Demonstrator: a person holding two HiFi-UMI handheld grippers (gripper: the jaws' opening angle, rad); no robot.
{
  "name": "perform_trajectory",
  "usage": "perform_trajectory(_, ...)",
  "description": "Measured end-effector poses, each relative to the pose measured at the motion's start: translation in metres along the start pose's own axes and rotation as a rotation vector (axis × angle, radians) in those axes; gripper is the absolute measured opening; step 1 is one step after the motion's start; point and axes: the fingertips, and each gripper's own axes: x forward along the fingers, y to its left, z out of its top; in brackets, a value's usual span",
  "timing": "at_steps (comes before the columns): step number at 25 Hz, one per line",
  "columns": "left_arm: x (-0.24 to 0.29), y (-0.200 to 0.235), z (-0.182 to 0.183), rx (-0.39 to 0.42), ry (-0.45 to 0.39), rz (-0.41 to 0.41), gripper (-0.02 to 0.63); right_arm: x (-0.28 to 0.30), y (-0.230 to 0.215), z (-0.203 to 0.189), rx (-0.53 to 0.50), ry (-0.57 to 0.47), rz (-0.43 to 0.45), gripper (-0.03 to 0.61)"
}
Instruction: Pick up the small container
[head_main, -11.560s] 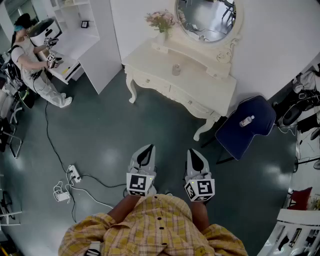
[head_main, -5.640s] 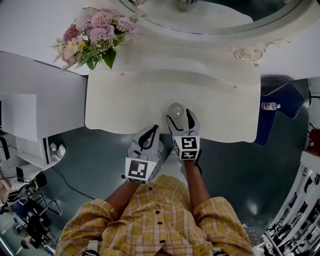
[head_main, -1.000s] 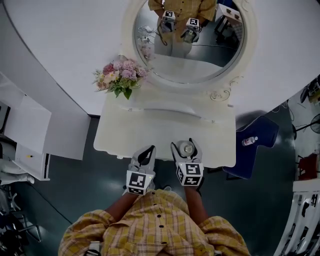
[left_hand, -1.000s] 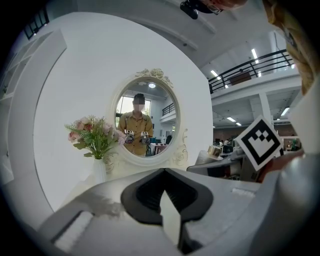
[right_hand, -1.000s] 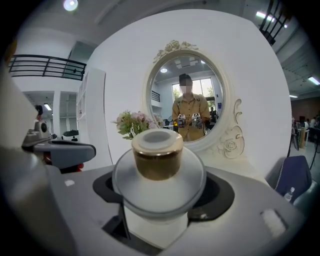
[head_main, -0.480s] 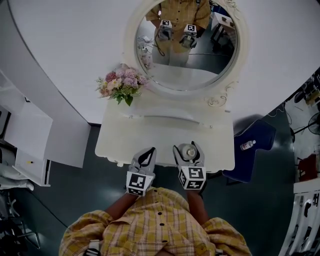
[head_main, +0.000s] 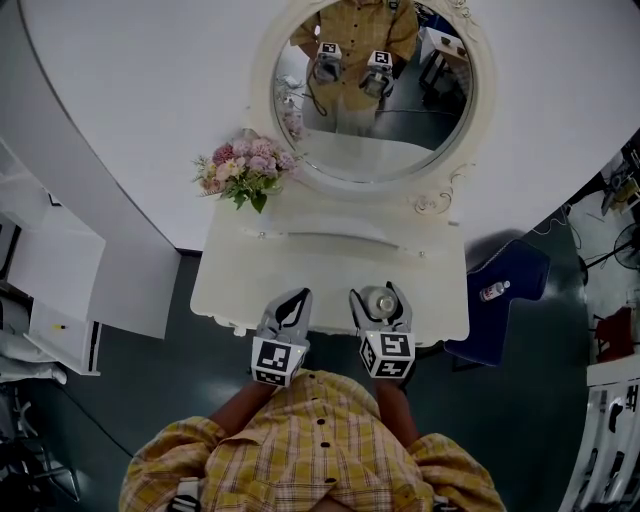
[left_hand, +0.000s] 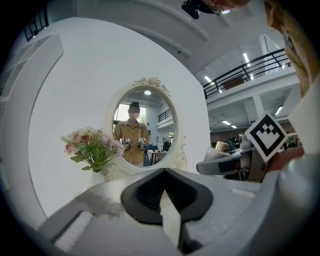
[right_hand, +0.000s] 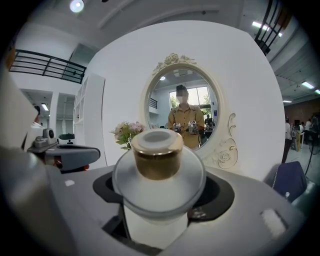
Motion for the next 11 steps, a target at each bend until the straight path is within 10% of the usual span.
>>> perform_trajectory(11,0.0022,0.0009,0.0021,-0.003,-0.007,-0.015,0.0,0.003,0.0027,0.0025,0.002,0.0,-0.004,0.341)
